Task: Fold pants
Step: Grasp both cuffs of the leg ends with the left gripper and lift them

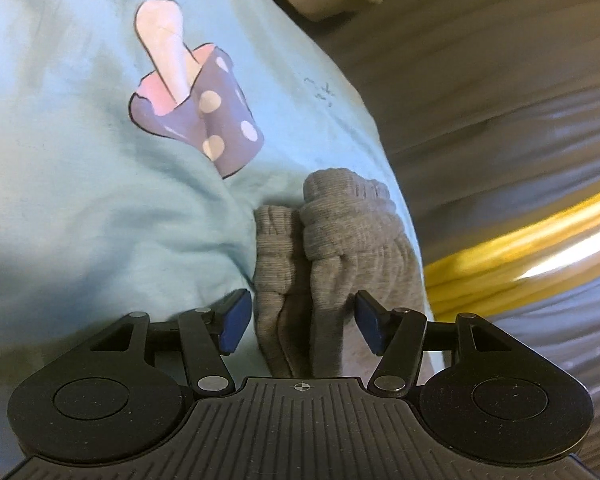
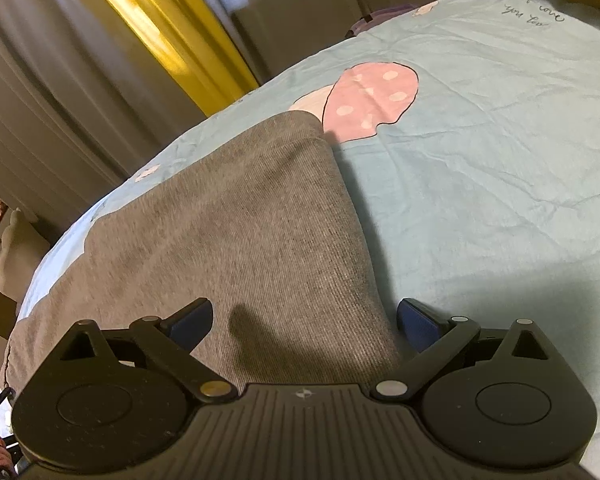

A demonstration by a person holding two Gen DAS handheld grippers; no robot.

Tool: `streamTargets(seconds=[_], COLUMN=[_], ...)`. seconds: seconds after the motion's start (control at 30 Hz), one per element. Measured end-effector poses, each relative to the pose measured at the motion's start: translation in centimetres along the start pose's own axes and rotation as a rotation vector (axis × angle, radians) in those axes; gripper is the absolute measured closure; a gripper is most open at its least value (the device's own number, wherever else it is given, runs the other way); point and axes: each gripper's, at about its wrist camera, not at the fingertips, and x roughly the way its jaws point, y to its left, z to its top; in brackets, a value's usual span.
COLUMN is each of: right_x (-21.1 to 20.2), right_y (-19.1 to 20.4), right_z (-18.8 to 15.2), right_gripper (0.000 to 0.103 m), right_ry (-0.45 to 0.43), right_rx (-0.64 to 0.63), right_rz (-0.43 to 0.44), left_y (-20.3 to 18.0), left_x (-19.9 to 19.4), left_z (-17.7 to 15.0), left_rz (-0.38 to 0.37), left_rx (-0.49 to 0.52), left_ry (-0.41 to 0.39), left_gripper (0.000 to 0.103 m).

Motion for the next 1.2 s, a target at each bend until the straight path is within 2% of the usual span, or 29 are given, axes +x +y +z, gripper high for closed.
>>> streamTargets(seconds=[0.07,0.17,0.3,0.37,0.4,0.43,0.5,0.57,0.6,0.63,0.73,0.77,0.8,0.9,0.93,1.1,1.13,1.2], right_x=[0.0,0.1,0.2,0.2,0.3,0.3,0.3,0.3,0.3,0.3,0.4,0.4,0.4,0.3,0.3,0.1,0.1,-0.1], right_y=[0.0,0.0,0.1,0.2,0.2,0.3,0.4,0.4,0.3,0.3,0.4,0.5,0.5,0.5,0.5,0.3,0.2,0.2], right_z=[0.0,0.0,0.0,0.0,0.0,0.0,0.0,0.0,0.0,0.0,-0.1,-0.1,-0.1,-0.1,-0.1,-0.1,-0.1,-0.1], right_gripper=[0.004,0.004,0.004,0.004,0.004,0.004,0.004,0.004,0.004,0.004,0.004,0.004,0.004,0.004,0.004,0.004,0.004,0.004], right_ry=[0.0,0.0,0.002,0.003,0.004,0.004,0.003,0.003,0.002,0.001,0.001,0.002,0.002,0.0,-0.001,-0.004,-0.005,-0.007], right_rx=[0.002,0.004,-0.002,-0.004,-0.007,-0.009,-0.014,-0.014,-0.013,-0.012,-0.015,-0.017,-0.017,-0.015,-0.013,-0.002,-0.001,0.001], right_rz=[0.001,0.001,-0.005,-0.01,-0.012,-0.015,-0.018,-0.019,-0.019,-0.019,-0.022,-0.023,-0.023,-0.022,-0.021,-0.013,-0.011,-0.008], left_y=[0.2,0.4,-0.2,-0.7,-0.8,-0.9,-1.0,-0.7,-0.4,-0.3,-1.3,-1.9,-2.5,-2.9,-3.0,-5.5,-6.4,-9.4], left_x=[0.4,1.1,2.4,2.3,2.3,2.0,1.8,2.5,3.1,3.3,4.2,4.7,5.2,5.9,5.8,3.2,2.8,1.4], left_z=[0.2,0.6,1.4,1.7,1.6,1.5,1.4,1.8,2.0,2.0,2.0,2.0,2.0,2.1,2.2,1.6,1.5,0.6], left_rz=[-0.02,-0.013,-0.011,-0.009,-0.018,-0.026,-0.04,-0.036,-0.03,-0.037,-0.045,-0.029,-0.003,0.063,0.059,0.01,-0.003,-0.022], left_rx=[-0.005,-0.016,-0.015,0.007,0.019,0.041,0.079,0.043,0.019,0.008,0.062,0.096,0.121,0.12,0.121,0.235,0.273,0.412], left_ry=[0.004,0.01,0.024,0.023,0.014,-0.002,-0.027,-0.007,0.005,0.005,0.007,0.014,0.014,0.001,-0.002,-0.056,-0.07,-0.114], left_gripper=[0.04,0.039,0.031,0.033,0.043,0.057,0.063,0.058,0.048,0.042,0.024,0.023,0.025,0.053,0.059,0.07,0.071,0.071])
